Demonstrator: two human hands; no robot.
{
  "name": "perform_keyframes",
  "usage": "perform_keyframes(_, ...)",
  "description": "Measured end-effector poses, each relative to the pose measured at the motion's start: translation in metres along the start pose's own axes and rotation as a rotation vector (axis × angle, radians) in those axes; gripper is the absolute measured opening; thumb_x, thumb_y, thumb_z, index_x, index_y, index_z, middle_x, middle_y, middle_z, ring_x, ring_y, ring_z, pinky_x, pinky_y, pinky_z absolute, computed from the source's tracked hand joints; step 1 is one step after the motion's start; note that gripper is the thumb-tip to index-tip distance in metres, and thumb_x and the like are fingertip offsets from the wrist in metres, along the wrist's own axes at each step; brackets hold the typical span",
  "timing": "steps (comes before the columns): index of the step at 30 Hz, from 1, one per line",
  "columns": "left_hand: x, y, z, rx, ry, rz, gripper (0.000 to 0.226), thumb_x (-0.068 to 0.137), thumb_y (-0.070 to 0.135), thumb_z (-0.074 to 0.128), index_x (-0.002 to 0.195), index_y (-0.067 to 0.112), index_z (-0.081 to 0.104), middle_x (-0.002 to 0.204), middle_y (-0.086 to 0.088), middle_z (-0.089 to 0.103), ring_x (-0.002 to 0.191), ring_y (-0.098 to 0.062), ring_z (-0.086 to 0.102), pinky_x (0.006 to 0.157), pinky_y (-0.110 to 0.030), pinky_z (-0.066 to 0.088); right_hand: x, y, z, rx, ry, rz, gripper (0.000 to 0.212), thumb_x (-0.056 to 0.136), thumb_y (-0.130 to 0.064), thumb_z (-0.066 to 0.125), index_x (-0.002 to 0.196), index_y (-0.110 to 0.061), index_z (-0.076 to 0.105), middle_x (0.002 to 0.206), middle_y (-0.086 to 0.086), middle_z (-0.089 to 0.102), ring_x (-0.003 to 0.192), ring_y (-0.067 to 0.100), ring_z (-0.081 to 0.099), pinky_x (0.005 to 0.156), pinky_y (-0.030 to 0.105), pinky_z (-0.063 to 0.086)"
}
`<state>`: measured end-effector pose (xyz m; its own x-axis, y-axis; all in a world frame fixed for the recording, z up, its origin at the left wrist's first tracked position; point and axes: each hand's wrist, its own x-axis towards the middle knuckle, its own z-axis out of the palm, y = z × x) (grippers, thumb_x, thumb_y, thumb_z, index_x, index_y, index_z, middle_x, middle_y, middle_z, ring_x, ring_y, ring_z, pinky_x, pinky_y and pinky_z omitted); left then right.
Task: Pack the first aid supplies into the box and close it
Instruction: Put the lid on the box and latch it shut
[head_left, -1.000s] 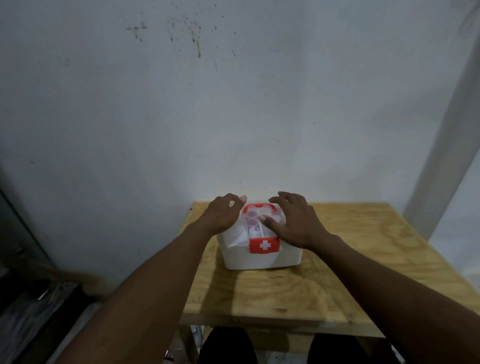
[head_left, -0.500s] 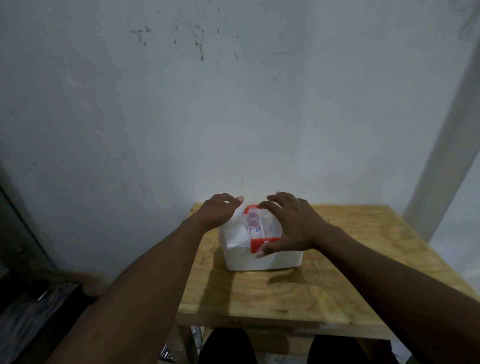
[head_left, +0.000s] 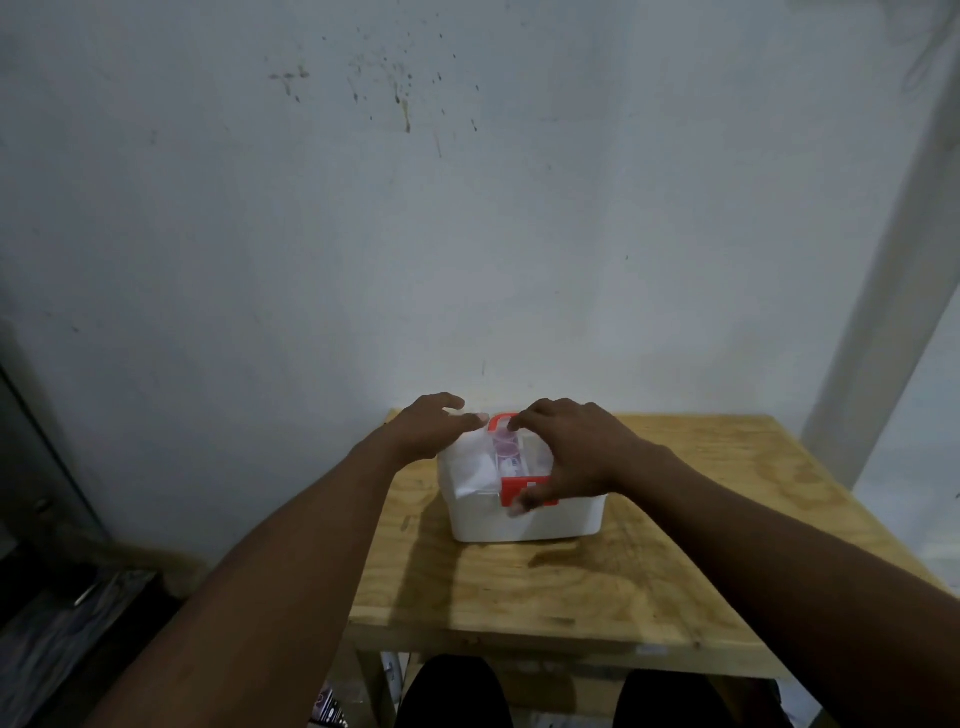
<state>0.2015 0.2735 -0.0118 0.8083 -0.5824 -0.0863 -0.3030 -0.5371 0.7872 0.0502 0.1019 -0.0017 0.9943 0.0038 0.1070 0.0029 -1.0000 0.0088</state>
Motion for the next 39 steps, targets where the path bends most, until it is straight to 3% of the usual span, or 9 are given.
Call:
perform_keyframes(3, -0.002, -0.001, -0.002, 0.028, -0.092, -0.005, 0.083, 0.083, 0.043, 0.078, 0.151, 0.018, 0.038, 0.152, -0.010, 0.043, 0.131, -0.032, 0.051, 0.100, -0.042, 0.054, -0.006, -0.001, 0.015, -0.092, -0.031, -0.034, 0.122, 0.050, -0.086, 0.067, 0.149, -0.034, 0.019, 0.156, 0.001, 0.029, 0.140, 0.027, 0.031, 0.113, 0.051, 0.030)
perform_keyframes(6, -0.004, -0.002, -0.003, 0.061, -0.090, 0.006, 0.085, 0.083, 0.043, 0.078, 0.152, 0.019, 0.036, 0.154, -0.010, 0.043, 0.130, -0.032, 0.052, 0.097, -0.039, 0.054, -0.009, -0.002, 0.030, -0.169, 0.018, -0.031, 0.121, 0.056, -0.073, 0.076, 0.151, -0.031, 0.012, 0.159, 0.005, 0.024, 0.145, 0.031, 0.024, 0.115, 0.055, 0.025)
perform_keyframes(14, 0.001, 0.002, -0.002, -0.027, -0.025, -0.021, 0.074, 0.090, 0.055, 0.065, 0.150, 0.018, 0.041, 0.156, -0.009, 0.041, 0.132, -0.033, 0.050, 0.091, -0.038, 0.053, -0.012, 0.004, 0.016, -0.122, 0.118, -0.067, 0.096, 0.067, -0.068, 0.057, 0.150, -0.030, 0.023, 0.153, 0.003, 0.038, 0.136, 0.027, 0.040, 0.107, 0.048, 0.036)
perform_keyframes(19, 0.000, -0.001, -0.009, -0.138, 0.010, -0.025, 0.071, 0.078, 0.073, 0.057, 0.129, 0.025, 0.056, 0.134, -0.004, 0.058, 0.111, -0.028, 0.062, 0.096, -0.048, 0.055, -0.011, 0.005, -0.001, -0.024, 0.195, -0.046, 0.079, 0.072, -0.063, 0.035, 0.143, -0.028, 0.043, 0.141, 0.000, 0.056, 0.124, 0.024, 0.054, 0.100, 0.044, 0.043)
perform_keyframes(23, -0.004, -0.008, -0.013, -0.138, 0.099, 0.001, 0.053, 0.085, 0.065, 0.057, 0.121, 0.026, 0.054, 0.127, -0.006, 0.059, 0.106, -0.027, 0.062, 0.094, -0.047, 0.054, -0.007, 0.005, -0.008, 0.081, 0.269, 0.021, 0.075, 0.074, -0.062, 0.030, 0.138, -0.028, 0.051, 0.135, 0.000, 0.062, 0.117, 0.023, 0.058, 0.096, 0.042, 0.046)
perform_keyframes(28, -0.022, -0.008, -0.017, -0.002, 0.294, 0.186, 0.072, 0.072, 0.084, 0.056, 0.115, 0.027, 0.047, 0.119, -0.005, 0.055, 0.104, -0.021, 0.059, 0.089, -0.042, 0.053, 0.003, 0.005, -0.016, 0.146, 0.345, 0.094, 0.059, 0.081, -0.052, 0.040, 0.132, -0.027, 0.058, 0.123, 0.000, 0.068, 0.108, 0.022, 0.061, 0.091, 0.040, 0.049)
perform_keyframes(31, -0.031, -0.009, -0.017, 0.158, 0.194, 0.175, 0.094, 0.061, 0.074, 0.078, 0.132, 0.029, 0.038, 0.128, -0.003, 0.045, 0.112, -0.020, 0.052, 0.090, -0.035, 0.049, 0.008, 0.005, -0.021, 0.177, 0.350, 0.140, 0.057, 0.083, -0.049, 0.040, 0.132, -0.028, 0.058, 0.124, 0.000, 0.067, 0.112, 0.023, 0.060, 0.092, 0.040, 0.046)
perform_keyframes(35, -0.032, -0.022, -0.016, 0.342, 0.039, 0.119, 0.143, 0.036, 0.077, 0.087, 0.152, 0.039, 0.013, 0.151, -0.005, 0.030, 0.136, -0.028, 0.043, 0.107, -0.046, 0.047, 0.008, 0.002, -0.023, 0.200, 0.343, 0.162, 0.056, 0.084, -0.049, 0.040, 0.132, -0.028, 0.058, 0.126, 0.000, 0.067, 0.114, 0.023, 0.059, 0.094, 0.041, 0.045)
perform_keyframes(39, -0.028, -0.028, -0.015, 0.399, 0.008, 0.102, 0.146, 0.035, 0.076, 0.088, 0.153, 0.042, 0.009, 0.156, -0.003, 0.032, 0.138, -0.029, 0.042, 0.107, -0.048, 0.048, 0.006, 0.001, -0.021, 0.198, 0.342, 0.174, 0.055, 0.083, -0.049, 0.040, 0.131, -0.028, 0.058, 0.121, -0.001, 0.068, 0.111, 0.022, 0.059, 0.093, 0.040, 0.045)
